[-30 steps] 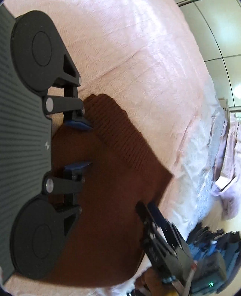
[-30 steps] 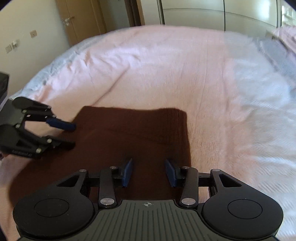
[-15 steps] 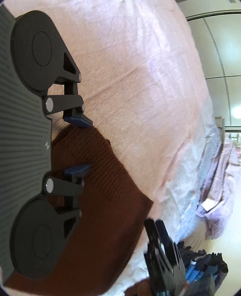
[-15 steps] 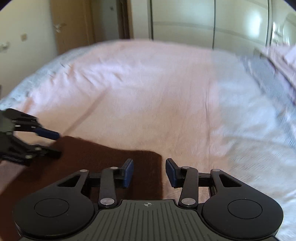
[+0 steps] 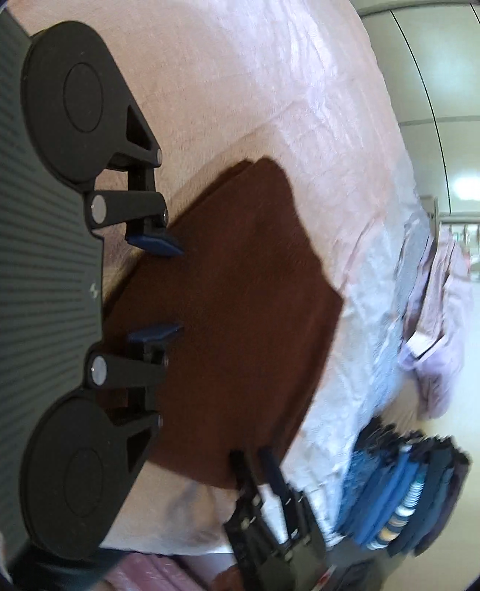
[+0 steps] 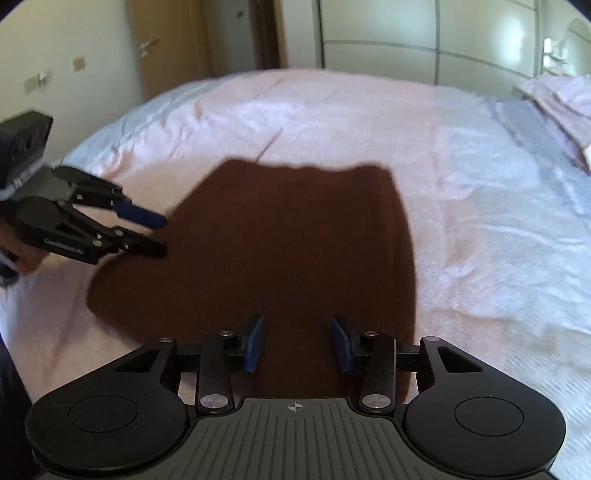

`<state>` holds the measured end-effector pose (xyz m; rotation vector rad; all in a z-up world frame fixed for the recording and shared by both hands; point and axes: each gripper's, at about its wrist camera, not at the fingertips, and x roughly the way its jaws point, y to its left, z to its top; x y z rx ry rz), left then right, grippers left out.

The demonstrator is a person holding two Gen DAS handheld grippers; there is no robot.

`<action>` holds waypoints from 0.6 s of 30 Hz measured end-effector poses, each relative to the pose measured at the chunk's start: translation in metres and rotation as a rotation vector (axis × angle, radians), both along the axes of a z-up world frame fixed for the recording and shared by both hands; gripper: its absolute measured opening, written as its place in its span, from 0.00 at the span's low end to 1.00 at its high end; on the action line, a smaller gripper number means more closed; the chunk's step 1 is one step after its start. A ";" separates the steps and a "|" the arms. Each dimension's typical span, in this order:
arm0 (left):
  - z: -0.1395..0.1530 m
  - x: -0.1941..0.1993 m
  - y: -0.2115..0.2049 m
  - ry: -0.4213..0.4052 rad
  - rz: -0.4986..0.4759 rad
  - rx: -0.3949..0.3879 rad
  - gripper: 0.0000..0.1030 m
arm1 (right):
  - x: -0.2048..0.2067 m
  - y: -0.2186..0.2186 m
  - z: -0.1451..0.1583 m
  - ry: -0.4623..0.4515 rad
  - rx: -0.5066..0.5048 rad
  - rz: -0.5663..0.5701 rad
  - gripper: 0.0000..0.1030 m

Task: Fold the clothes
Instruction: 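Press and smooth the folded maroon cardigan with both open grippers, then grasp the folded cardigan edge with the right gripper while the left gripper grasps it too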

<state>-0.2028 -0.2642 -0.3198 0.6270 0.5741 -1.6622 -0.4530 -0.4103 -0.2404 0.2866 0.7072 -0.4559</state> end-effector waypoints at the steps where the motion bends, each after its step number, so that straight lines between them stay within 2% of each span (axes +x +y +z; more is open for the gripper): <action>1: 0.005 -0.002 0.006 0.001 -0.005 -0.017 0.35 | -0.004 0.007 0.004 -0.014 -0.006 0.002 0.42; 2: 0.007 -0.005 0.012 0.000 -0.011 -0.024 0.35 | -0.008 0.013 0.007 -0.021 -0.009 0.006 0.42; 5: -0.002 -0.017 0.024 -0.034 -0.031 -0.002 0.35 | -0.004 0.027 -0.002 0.037 -0.012 0.020 0.42; 7: -0.002 -0.019 0.033 -0.051 -0.013 -0.018 0.35 | 0.000 0.042 -0.001 0.060 -0.062 0.014 0.42; 9: 0.004 -0.018 0.040 -0.067 0.004 -0.042 0.37 | 0.008 0.065 0.005 0.083 -0.146 0.064 0.42; 11: 0.011 -0.017 0.050 -0.124 0.006 -0.075 0.44 | 0.019 0.091 0.009 0.112 -0.243 0.139 0.45; 13: 0.013 -0.016 0.060 -0.196 -0.012 -0.102 0.62 | 0.032 0.117 0.001 0.168 -0.363 0.241 0.63; 15: 0.014 -0.014 0.070 -0.252 -0.042 -0.126 0.65 | 0.054 0.138 -0.013 0.246 -0.483 0.335 0.63; 18: 0.012 -0.011 0.078 -0.339 -0.086 -0.139 0.70 | 0.085 0.153 -0.034 0.321 -0.600 0.414 0.63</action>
